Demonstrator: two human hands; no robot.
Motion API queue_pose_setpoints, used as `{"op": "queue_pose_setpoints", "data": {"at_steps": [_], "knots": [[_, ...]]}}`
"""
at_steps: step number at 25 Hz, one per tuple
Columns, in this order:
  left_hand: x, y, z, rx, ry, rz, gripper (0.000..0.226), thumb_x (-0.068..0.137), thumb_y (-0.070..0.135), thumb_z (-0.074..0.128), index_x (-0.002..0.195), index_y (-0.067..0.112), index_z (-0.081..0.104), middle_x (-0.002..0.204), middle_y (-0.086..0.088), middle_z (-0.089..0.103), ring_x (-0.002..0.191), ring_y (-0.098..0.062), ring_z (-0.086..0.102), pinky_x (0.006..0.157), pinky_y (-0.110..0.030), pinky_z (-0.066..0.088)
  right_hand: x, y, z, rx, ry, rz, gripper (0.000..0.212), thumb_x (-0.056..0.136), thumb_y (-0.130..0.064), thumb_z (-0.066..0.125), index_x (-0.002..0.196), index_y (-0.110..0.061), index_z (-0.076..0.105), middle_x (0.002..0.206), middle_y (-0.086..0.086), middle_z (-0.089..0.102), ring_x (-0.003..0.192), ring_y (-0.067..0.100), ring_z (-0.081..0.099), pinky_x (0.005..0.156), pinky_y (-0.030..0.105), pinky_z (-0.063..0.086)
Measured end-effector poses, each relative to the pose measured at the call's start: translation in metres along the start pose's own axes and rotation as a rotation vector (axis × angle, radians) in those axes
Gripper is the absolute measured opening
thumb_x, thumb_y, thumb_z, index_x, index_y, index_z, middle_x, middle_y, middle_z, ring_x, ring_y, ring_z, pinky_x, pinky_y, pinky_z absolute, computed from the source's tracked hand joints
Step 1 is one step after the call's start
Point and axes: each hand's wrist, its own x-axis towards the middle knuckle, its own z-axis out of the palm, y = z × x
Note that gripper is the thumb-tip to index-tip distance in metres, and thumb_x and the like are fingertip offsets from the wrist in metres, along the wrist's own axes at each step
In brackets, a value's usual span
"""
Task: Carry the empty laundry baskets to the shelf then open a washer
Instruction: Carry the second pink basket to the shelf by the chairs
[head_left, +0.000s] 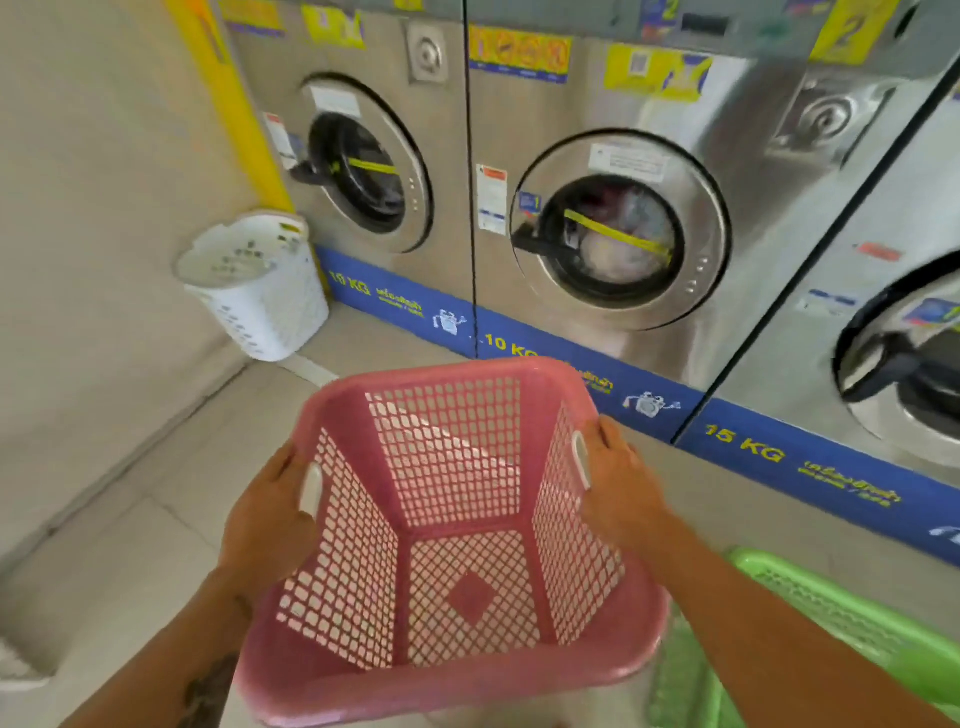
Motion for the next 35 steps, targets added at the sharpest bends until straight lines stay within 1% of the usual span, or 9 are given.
{"op": "queue_pose_setpoints", "data": {"at_steps": [5,7,12,17,19,24,27,30,35], "knots": [[-0.11,-0.081,-0.079,0.037,0.146,-0.183,0.085,0.071,0.011,0.059,0.147,0.033,0.028,0.142,0.01,0.046,0.094,-0.015,0.06,0.065,-0.025,0.053,-0.051,-0.112,-0.006,-0.047,0.027,-0.249,0.076,0.071,-0.002,0.061,0.14,-0.008,0.029,0.136,0.006,0.032,0.102,0.033,0.053,0.074,0.042,0.05],[-0.174,-0.118,-0.113,0.038,0.212,-0.223,0.088,0.07,0.009,0.058,0.149,0.032,0.026,0.144,0.008,0.045,0.097,-0.018,0.062,0.069,-0.029,0.055,-0.087,-0.165,0.0,-0.038,0.081,-0.357,0.073,0.07,-0.002,0.059,0.137,-0.009,0.032,0.131,0.004,0.035,0.097,0.032,0.054,0.068,0.039,0.047],[-0.365,-0.21,-0.193,0.088,0.396,-0.463,0.087,0.068,0.001,0.056,0.149,0.024,0.032,0.147,0.003,0.042,0.106,-0.028,0.061,0.073,-0.039,0.056,-0.195,-0.314,0.029,-0.025,0.076,-0.634,0.076,0.069,-0.006,0.06,0.139,-0.012,0.032,0.135,0.004,0.033,0.102,0.034,0.057,0.075,0.043,0.052],[-0.515,-0.287,-0.254,0.1,0.56,-0.693,0.08,0.071,0.005,0.059,0.145,0.026,0.037,0.14,0.005,0.048,0.102,-0.026,0.062,0.069,-0.039,0.055,-0.28,-0.46,0.065,-0.001,0.004,-0.872,0.077,0.076,-0.008,0.063,0.144,-0.017,0.028,0.145,0.001,0.031,0.108,0.027,0.056,0.068,0.03,0.043],[-0.563,-0.319,-0.264,0.099,0.635,-0.793,0.083,0.072,0.004,0.059,0.146,0.031,0.033,0.136,0.012,0.049,0.094,-0.021,0.063,0.065,-0.034,0.055,-0.306,-0.518,0.08,-0.02,-0.012,-1.009,0.068,0.077,-0.007,0.061,0.138,-0.016,0.032,0.14,0.001,0.036,0.099,0.021,0.055,0.059,0.023,0.04],[-0.639,-0.391,-0.276,0.125,0.733,-0.954,0.085,0.077,0.013,0.07,0.148,0.034,0.028,0.134,0.023,0.045,0.089,-0.01,0.061,0.051,-0.013,0.04,-0.347,-0.647,0.13,-0.037,-0.07,-1.216,0.066,0.074,-0.005,0.06,0.134,-0.016,0.035,0.134,-0.002,0.038,0.091,0.024,0.058,0.05,0.023,0.03],[-0.662,-0.447,-0.295,0.125,0.734,-1.035,0.088,0.072,0.003,0.068,0.148,0.029,0.032,0.135,0.016,0.051,0.089,-0.013,0.063,0.058,-0.021,0.05,-0.356,-0.725,0.174,-0.035,-0.127,-1.304,0.059,0.077,-0.006,0.059,0.13,-0.018,0.037,0.134,-0.002,0.039,0.085,0.022,0.058,0.052,0.026,0.04],[-0.676,-0.51,-0.319,0.15,0.715,-1.142,0.084,0.067,-0.002,0.066,0.144,0.021,0.042,0.13,0.011,0.056,0.091,-0.015,0.063,0.06,-0.014,0.043,-0.363,-0.813,0.214,-0.026,-0.158,-1.353,0.056,0.081,-0.012,0.061,0.131,-0.02,0.037,0.135,-0.004,0.038,0.086,0.021,0.06,0.055,0.029,0.046],[-0.727,-0.603,-0.347,0.194,0.731,-1.323,0.07,0.069,0.009,0.067,0.136,0.022,0.049,0.134,0.012,0.051,0.102,-0.015,0.06,0.073,-0.028,0.054,-0.408,-0.954,0.263,0.006,-0.222,-1.488,0.045,0.086,-0.02,0.061,0.127,-0.022,0.042,0.121,-0.003,0.047,0.085,0.022,0.059,0.057,0.035,0.05]]}}
